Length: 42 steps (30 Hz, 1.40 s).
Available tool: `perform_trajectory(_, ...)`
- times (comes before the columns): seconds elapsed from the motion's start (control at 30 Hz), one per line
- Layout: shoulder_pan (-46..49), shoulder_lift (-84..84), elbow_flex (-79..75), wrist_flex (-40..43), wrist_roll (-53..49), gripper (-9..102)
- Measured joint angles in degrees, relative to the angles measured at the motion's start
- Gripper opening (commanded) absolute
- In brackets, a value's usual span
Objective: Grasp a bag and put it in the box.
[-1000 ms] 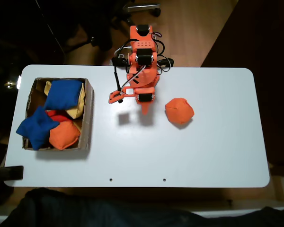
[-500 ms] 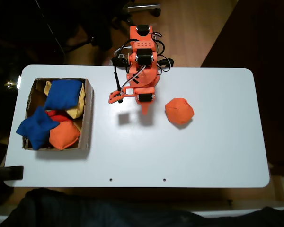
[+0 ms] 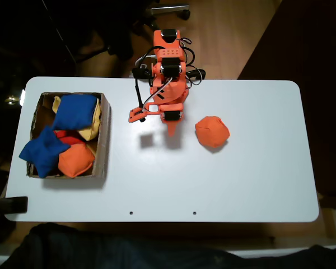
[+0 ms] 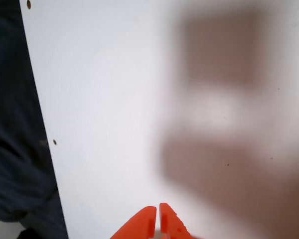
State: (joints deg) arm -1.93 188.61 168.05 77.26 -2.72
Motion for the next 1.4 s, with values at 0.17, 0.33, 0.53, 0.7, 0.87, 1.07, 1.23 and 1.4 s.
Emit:
perform_trajectory(0.17,0.0,0.0,0.0,0.0,0.0,0)
perform_trajectory(0.33,0.0,0.0,0.0,0.0,0.0,0)
perform_trajectory(0.53,0.0,0.0,0.0,0.0,0.0,0)
perform_trajectory(0.7,0.35,0.0,0.0,0.0,0.0,0)
perform_trajectory(0.87,0.62,0.0,0.0,0.0,0.35,0)
perform_trajectory(1.07,0.97,0.0,0.0,0.0,0.53,0)
perform_trajectory(1.23,0.97,0.0,0.0,0.0,0.53,0)
perform_trajectory(1.4,3.87,0.0,0.0,0.0,2.02,0)
